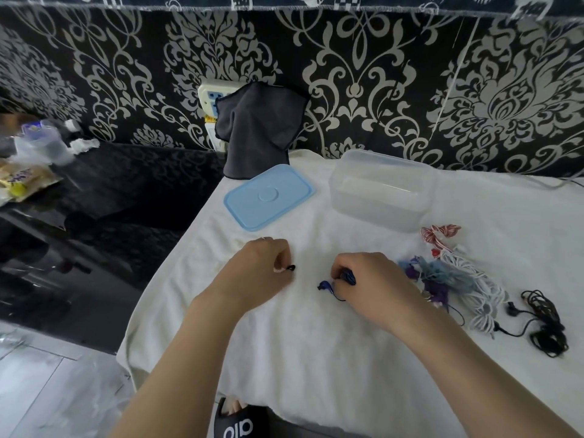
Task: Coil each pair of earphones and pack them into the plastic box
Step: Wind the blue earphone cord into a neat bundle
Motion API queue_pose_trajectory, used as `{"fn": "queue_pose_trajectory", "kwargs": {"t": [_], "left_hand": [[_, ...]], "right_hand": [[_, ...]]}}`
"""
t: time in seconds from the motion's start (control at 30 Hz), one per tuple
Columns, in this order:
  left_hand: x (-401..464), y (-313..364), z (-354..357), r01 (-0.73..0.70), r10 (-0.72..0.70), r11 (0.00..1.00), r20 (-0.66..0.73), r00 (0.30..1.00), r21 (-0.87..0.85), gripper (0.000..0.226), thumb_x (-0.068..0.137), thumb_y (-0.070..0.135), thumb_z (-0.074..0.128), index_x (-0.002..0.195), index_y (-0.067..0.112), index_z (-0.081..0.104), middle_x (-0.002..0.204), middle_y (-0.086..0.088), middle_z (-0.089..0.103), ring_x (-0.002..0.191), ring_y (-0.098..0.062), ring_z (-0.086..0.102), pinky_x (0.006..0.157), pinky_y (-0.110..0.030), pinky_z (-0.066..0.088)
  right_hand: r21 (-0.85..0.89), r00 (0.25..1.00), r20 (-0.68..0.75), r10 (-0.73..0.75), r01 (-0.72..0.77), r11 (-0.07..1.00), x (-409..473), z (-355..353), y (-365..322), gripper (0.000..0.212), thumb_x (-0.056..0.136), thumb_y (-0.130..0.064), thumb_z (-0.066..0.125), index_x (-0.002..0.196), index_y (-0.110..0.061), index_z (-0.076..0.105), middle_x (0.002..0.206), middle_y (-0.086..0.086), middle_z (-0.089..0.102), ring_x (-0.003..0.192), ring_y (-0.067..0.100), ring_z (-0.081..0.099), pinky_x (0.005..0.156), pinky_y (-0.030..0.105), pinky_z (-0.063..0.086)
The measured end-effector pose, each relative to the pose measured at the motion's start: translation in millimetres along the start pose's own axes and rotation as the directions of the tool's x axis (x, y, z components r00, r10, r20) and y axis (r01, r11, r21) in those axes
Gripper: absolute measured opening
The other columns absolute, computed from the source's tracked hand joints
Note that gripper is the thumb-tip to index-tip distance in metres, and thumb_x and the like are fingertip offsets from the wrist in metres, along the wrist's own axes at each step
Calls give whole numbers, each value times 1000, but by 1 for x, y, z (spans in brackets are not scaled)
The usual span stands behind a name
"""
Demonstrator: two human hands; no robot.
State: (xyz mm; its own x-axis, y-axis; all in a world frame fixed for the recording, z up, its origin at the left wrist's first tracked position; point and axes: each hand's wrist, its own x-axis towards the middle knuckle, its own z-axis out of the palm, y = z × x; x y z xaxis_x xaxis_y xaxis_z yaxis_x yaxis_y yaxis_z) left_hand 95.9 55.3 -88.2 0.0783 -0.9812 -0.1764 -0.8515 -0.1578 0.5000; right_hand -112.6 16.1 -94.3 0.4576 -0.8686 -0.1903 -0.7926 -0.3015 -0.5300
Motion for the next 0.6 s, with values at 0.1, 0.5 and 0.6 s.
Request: {"fn": "queue_pose_trajectory", "kwargs": {"t": [0.1, 0.5, 0.6], "left_hand": [[0, 14, 4, -25, 25, 997, -2, 1000, -79, 14, 89, 24, 72, 83, 18, 60, 70, 10, 55, 56, -5, 48, 51, -13, 37], [1, 36, 6, -135, 127, 937, -45, 991, -324, 20, 89, 16, 71, 82, 23, 54, 84, 12, 66, 55, -9, 49, 52, -17, 40], [0, 40, 4, -149, 138, 917, -55, 989, -370, 19, 90, 16, 71, 85, 24, 54, 88, 9, 68, 64, -22, 56, 57, -31, 48]], "right_hand": [[67, 1000, -29, 8, -6, 998, 1, 0, 2, 14, 93, -27, 59, 103, -26, 70, 89, -7, 70, 85, 20, 67, 77, 36, 56], [722, 994, 19, 111, -90, 686, -5, -31, -13, 10, 91, -11, 66, 94, -18, 73, 73, 2, 72, 53, 22, 59, 53, 34, 53], [752, 992, 5, 128, -88, 653, -5, -35, -13, 11, 93, -11, 63, 96, -15, 73, 80, 3, 76, 51, 21, 56, 50, 29, 50]]}}
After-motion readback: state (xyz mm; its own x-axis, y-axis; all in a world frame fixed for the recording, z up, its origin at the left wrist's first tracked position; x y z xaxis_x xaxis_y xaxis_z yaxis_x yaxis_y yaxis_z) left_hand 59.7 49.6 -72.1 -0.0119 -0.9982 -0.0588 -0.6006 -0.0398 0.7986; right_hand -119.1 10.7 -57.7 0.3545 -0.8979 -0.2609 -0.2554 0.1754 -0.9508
